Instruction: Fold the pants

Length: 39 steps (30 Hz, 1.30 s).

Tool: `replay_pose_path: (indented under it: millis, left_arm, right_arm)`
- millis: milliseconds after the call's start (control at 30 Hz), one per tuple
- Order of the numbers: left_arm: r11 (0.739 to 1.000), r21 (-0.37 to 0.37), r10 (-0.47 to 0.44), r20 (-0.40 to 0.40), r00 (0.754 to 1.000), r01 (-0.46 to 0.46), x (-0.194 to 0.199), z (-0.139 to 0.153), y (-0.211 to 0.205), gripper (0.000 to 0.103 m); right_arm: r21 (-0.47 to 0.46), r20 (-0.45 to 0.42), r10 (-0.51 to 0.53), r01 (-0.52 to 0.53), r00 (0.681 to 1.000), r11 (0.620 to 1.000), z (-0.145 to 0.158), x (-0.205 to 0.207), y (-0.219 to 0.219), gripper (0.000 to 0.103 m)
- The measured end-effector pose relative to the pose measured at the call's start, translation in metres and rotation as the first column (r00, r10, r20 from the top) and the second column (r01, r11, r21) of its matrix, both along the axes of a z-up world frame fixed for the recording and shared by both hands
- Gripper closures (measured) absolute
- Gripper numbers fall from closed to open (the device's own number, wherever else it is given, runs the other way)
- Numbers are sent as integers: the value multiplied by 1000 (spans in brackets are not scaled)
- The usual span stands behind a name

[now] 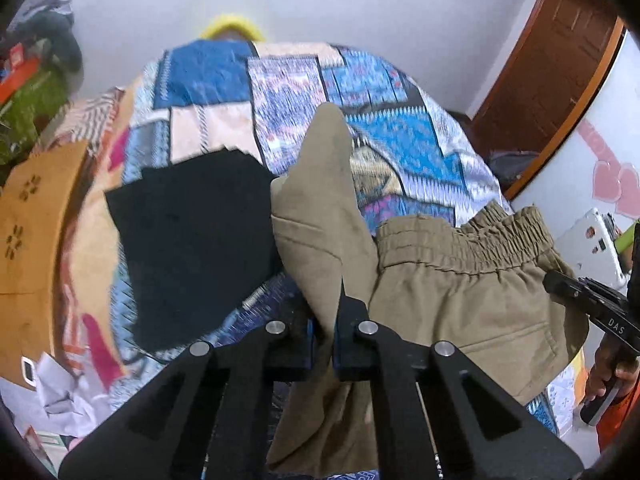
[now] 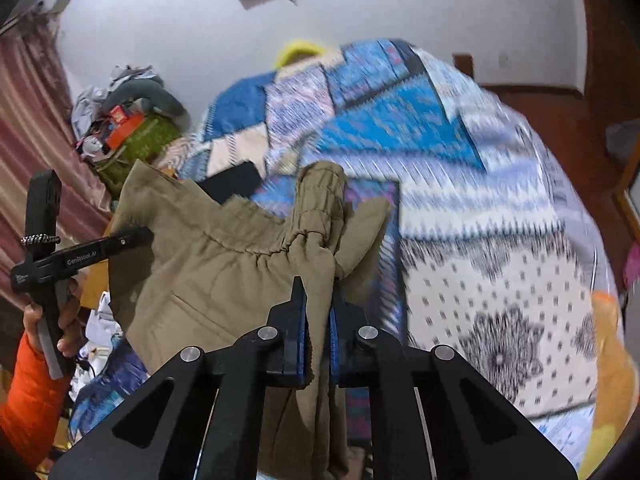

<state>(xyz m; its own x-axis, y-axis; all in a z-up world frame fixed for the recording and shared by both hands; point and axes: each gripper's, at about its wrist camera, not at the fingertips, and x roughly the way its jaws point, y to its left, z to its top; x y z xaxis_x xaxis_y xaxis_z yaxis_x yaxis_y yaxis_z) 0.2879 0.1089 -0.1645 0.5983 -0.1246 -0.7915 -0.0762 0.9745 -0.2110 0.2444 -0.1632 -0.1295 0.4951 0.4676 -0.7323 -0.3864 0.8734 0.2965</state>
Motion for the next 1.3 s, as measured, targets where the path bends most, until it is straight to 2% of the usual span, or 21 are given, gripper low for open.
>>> replay_pose_path:
  millis: [167, 367, 633, 833, 1033, 1167, 1233, 1300]
  left_arm:
    - [998, 27, 57, 62, 996, -59, -5, 27, 29, 96]
    - [988, 45, 142, 103, 985, -147, -6, 43, 75, 96]
    - [963, 75, 252, 85, 964, -259, 16, 32, 137, 96]
    - [947, 108, 301, 38, 953, -303, 43, -4, 171, 96]
    - [942, 82, 333, -78, 940, -326, 65, -71, 197, 96]
    - [941, 92, 336, -172, 926, -325, 70, -117, 205, 95]
    - [942, 89, 335, -213, 918, -324, 67, -134, 208, 91]
    - [940, 91, 340, -236, 910, -328, 61, -147, 212, 82]
  right_arm:
    - [-3, 68, 41, -41, 997, 999, 24, 12, 34, 96]
    - [-17, 110, 105, -103, 988, 995, 36, 44, 82, 96]
    - [-51, 132, 195, -189, 972, 981, 28, 81, 151, 96]
    - [-89, 96, 233, -225, 968, 970, 2, 115, 200, 96]
    - [-166, 48, 267, -255, 963, 952, -34, 136, 228, 96]
    - [-245, -40, 263, -265, 964, 933, -68, 145, 231, 95]
    - [-304, -80, 250, -262, 965, 916, -83, 145, 229, 94]
    - [-343, -92, 248, -265, 964, 901, -92, 142, 226, 87]
